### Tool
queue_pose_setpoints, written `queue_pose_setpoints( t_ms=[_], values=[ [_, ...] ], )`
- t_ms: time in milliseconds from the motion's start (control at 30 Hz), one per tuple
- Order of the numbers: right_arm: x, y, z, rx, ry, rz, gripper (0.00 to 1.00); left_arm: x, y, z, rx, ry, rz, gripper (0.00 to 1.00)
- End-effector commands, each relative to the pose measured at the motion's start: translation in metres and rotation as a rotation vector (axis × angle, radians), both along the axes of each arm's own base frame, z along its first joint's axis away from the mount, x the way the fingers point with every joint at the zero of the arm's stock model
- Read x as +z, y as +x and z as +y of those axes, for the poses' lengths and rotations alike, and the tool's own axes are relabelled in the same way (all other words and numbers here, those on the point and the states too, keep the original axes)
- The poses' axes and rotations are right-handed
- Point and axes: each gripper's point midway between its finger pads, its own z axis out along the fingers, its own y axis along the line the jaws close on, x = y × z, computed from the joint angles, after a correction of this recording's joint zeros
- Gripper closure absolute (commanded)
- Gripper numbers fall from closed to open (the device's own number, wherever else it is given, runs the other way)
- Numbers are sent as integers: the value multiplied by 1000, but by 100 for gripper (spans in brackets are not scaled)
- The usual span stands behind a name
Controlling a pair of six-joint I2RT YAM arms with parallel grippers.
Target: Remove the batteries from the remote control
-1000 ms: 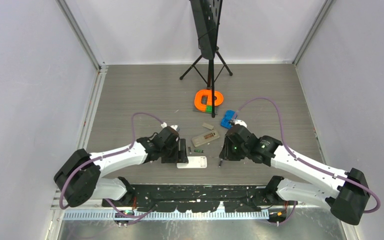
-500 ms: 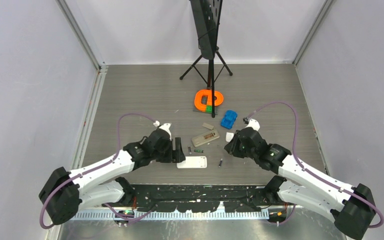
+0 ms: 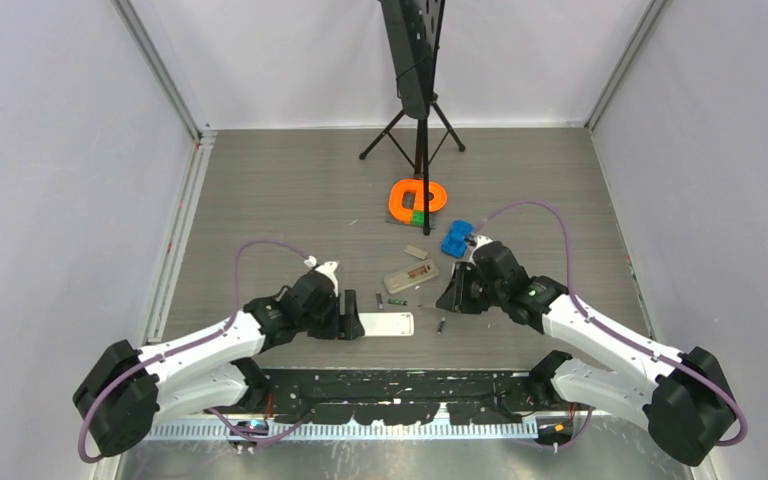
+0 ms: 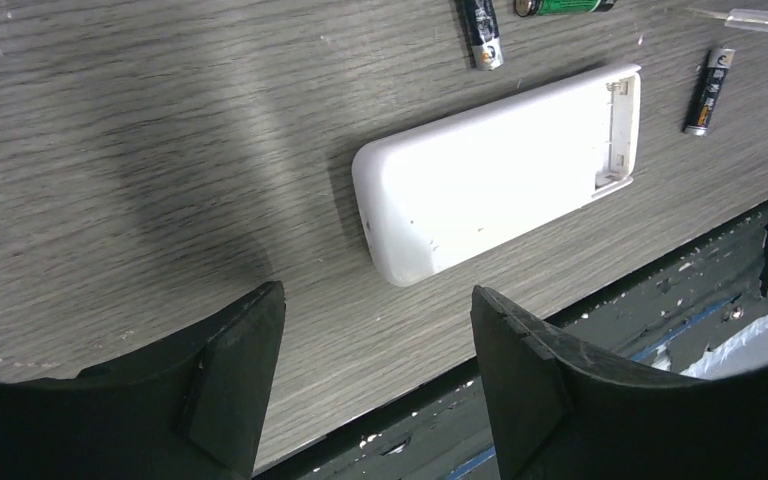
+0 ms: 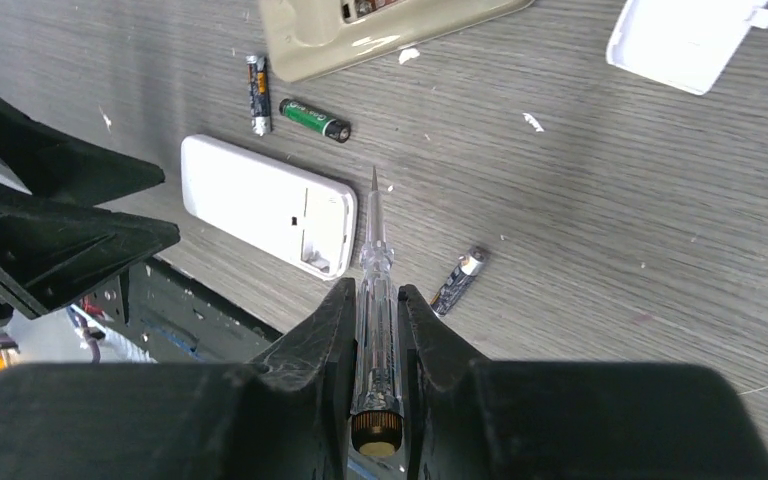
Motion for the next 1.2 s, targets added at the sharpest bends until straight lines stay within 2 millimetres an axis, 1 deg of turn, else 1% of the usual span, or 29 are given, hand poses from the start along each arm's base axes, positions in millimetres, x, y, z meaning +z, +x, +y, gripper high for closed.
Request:
queue_pose_setpoints(
  t_ms=[0, 133, 367, 433, 500, 533, 600, 767, 867, 1033, 1167],
  values=[
    [25, 14, 12, 63, 43, -74, 100, 14, 2, -14, -43, -73, -38, 30],
    [21, 28, -1, -24, 2, -105, 100, 11, 3, -12, -30, -64, -37, 31],
    [21, 38, -19, -126, -7, -126, 100, 10, 2, -13, -33, -55, -24, 34],
    [18, 42, -29, -184, -37, -119, 100, 9, 4, -11, -24, -44, -29, 34],
    [13, 48, -47, -284, -100, -111, 100, 10, 6, -11, -15, -39, -33, 34],
    [9, 49, -56, -328, -136, -97, 100, 10, 8, -11, -9, -36, -35, 34],
    [5, 48, -65, -368, -166, -78, 100, 10, 9, -10, -2, -27, -35, 34],
    [7, 46, -67, -418, -122, -67, 100, 9, 10, -4, 10, 18, -27, 32],
    [6, 42, -72, -444, -118, -71, 100, 6, 8, 0, 18, 45, -6, 32],
    [8, 39, -76, -477, -91, -84, 100, 8, 8, -1, 24, 48, 5, 32],
    [13, 43, -84, -540, -80, -118, 99, 7, 9, -1, 24, 52, 9, 32]
  ],
)
